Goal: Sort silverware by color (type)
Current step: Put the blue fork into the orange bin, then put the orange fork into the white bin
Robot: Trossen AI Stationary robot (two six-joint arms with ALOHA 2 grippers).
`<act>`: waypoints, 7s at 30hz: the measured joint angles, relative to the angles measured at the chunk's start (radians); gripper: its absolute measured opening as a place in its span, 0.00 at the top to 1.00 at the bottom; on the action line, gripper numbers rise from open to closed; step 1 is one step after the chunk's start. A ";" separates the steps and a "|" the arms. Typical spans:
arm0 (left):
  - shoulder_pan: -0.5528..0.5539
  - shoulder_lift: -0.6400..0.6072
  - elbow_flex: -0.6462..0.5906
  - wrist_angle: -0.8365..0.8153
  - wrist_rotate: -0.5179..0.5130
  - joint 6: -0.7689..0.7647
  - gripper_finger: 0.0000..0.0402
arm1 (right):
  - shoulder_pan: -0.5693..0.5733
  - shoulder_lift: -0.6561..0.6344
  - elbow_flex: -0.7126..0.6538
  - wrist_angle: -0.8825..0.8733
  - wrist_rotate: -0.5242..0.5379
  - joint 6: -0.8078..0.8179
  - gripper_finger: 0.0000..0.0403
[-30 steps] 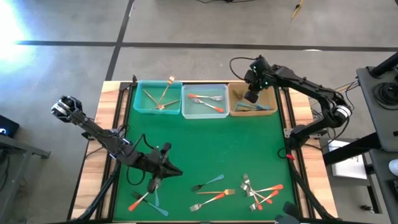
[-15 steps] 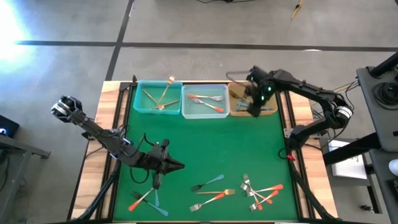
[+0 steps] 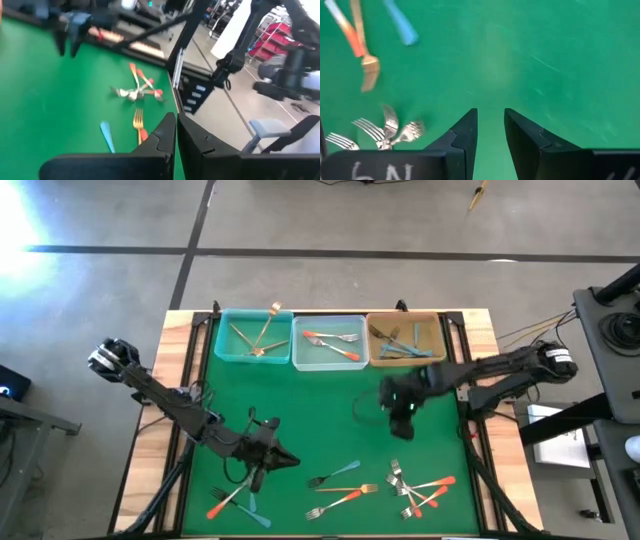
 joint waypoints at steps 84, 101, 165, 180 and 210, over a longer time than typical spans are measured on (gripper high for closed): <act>-0.514 0.840 1.452 -1.789 -0.656 -0.630 1.00 | 0.225 0.632 0.645 -0.115 0.380 -0.202 0.98; -0.396 0.706 1.086 -1.742 -0.672 -0.659 1.00 | -0.037 0.061 0.269 -0.077 0.432 -0.119 0.98; -0.279 0.117 0.277 -0.187 -0.172 0.080 1.00 | -0.098 -0.122 -0.117 -0.116 0.118 0.162 0.70; -0.302 0.070 0.277 -0.295 -0.281 0.082 1.00 | -0.016 -0.121 -0.117 0.067 0.288 0.214 0.70; -0.304 0.069 0.276 -0.381 -0.359 0.077 1.00 | 0.542 0.137 -0.102 0.170 0.178 0.955 0.70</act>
